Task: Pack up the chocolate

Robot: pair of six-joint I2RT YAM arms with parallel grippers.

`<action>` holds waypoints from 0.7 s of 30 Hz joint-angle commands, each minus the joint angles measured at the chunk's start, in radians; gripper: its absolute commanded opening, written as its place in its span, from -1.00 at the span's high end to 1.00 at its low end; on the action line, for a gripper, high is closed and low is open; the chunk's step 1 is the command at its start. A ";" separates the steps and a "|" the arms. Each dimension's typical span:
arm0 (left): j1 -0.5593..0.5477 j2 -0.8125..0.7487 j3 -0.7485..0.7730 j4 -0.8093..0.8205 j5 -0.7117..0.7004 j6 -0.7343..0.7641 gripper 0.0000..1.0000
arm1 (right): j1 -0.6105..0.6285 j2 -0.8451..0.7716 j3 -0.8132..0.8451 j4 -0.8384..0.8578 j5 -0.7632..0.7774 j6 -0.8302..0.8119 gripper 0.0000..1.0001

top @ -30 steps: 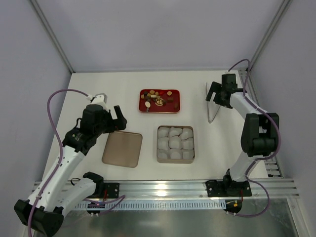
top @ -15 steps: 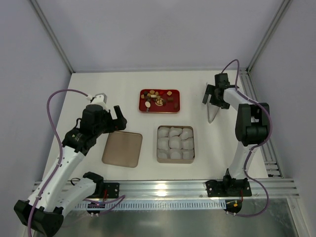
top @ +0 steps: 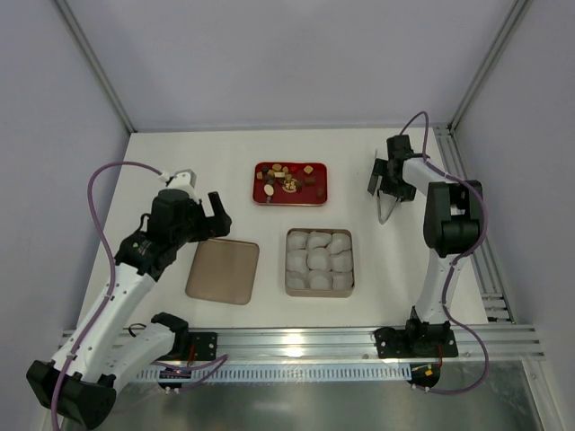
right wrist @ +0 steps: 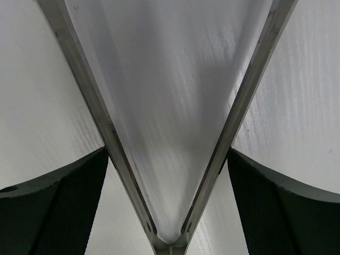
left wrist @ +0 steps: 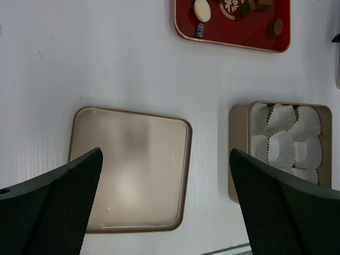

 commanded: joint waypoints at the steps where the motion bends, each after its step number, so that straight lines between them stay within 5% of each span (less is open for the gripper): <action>1: 0.003 0.002 -0.004 0.029 0.006 -0.005 -0.99 | 0.002 -0.001 0.016 0.005 -0.004 -0.004 -0.86; 11: 0.003 0.013 -0.004 0.029 0.004 -0.007 -0.99 | 0.002 0.013 0.011 -0.017 -0.001 0.007 -0.73; 21: 0.003 0.014 -0.006 0.027 0.003 -0.009 -1.00 | 0.005 -0.076 -0.004 -0.017 -0.005 -0.002 -0.21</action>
